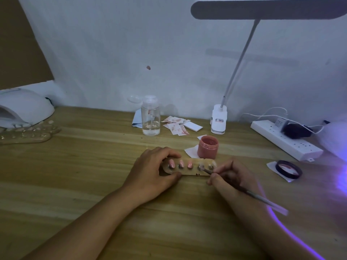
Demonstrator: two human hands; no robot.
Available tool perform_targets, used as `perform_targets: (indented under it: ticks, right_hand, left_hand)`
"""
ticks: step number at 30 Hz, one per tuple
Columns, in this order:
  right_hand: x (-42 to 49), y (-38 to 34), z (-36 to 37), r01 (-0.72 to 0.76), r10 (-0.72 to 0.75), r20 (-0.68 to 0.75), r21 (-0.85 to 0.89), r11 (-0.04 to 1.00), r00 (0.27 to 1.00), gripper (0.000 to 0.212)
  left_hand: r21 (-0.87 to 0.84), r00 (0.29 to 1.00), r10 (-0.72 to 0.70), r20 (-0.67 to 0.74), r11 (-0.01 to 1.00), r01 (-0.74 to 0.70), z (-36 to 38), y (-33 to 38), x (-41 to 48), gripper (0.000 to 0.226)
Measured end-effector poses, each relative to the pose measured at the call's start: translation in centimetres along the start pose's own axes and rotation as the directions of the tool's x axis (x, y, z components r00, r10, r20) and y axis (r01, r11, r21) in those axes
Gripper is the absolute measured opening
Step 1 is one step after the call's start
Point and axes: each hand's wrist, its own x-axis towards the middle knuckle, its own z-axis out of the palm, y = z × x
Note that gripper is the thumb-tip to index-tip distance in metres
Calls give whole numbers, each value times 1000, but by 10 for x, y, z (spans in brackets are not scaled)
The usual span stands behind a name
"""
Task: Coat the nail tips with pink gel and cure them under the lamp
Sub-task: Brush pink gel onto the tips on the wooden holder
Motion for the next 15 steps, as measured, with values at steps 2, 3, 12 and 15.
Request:
perform_targets:
  ticks: [2, 3, 12, 15]
  right_hand:
    - [1, 0, 0, -17, 17, -12, 23, 1000, 1000, 9]
    - [1, 0, 0, -10, 10, -22, 36, 999, 1000, 8]
    - [1, 3, 1, 26, -27, -14, -13, 1000, 1000, 9]
    - [1, 2, 0, 22, -22, -31, 15, 1000, 999, 8]
  left_hand:
    - [-1, 1000, 1, -7, 1000, -1, 0, 0, 0, 40]
    - [-1, 1000, 2, -11, 1000, -2, 0, 0, 0, 40]
    - [-3, 1000, 0, -15, 1000, 0, 1, 0, 0, 41]
    - [-3, 1000, -6, -8, 1000, 6, 0, 0, 0, 41]
